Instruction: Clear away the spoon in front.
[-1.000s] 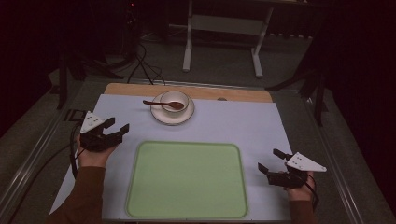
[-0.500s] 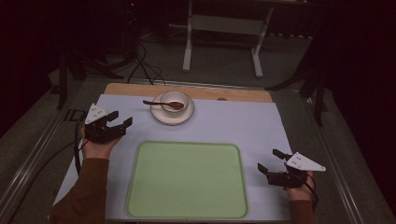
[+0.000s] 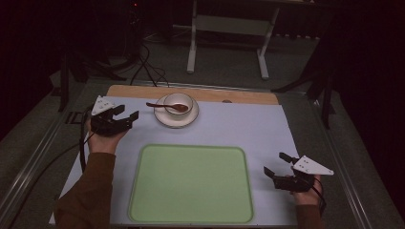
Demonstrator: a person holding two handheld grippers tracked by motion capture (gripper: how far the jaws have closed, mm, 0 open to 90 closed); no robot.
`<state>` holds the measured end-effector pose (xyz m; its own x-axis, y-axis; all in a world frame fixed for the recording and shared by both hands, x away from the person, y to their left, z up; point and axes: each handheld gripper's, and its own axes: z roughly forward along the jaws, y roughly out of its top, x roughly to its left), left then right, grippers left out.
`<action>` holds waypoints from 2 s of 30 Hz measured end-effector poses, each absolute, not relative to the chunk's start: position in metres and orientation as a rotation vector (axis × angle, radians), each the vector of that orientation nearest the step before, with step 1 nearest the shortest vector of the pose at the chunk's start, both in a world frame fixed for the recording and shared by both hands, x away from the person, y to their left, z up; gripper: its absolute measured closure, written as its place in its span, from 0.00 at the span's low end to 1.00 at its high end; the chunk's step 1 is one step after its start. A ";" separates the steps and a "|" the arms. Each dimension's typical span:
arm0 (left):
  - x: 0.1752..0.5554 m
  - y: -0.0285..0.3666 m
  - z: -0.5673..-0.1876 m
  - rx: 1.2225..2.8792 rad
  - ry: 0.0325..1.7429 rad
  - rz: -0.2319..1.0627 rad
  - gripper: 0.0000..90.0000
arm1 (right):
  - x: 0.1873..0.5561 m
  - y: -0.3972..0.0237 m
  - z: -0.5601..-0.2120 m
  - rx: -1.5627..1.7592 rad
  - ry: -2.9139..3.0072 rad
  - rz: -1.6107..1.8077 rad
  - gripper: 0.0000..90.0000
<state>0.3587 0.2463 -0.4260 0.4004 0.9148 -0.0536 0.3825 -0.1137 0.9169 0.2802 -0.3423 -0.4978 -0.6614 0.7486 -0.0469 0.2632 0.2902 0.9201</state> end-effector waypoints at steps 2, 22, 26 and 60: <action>0.361 0.246 -0.426 1.694 1.150 0.692 0.42 | 0.280 -0.342 -0.498 0.903 2.089 1.353 0.16; 0.402 0.241 -0.418 1.677 1.175 0.670 0.43 | 0.280 -0.343 -0.498 0.904 2.090 1.352 0.16; 0.411 0.238 -0.421 1.687 1.185 0.658 0.43 | 0.281 -0.343 -0.498 0.903 2.091 1.351 0.16; 0.461 0.221 -0.463 1.739 1.257 0.446 0.61 | 0.282 -0.344 -0.499 0.907 2.096 1.351 0.16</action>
<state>0.4605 0.2206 -0.4628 0.4145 0.8851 -0.2116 0.5541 -0.0610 0.8302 0.2817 -0.3443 -0.4986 -0.6632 0.7473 -0.0423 0.2699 0.2915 0.9177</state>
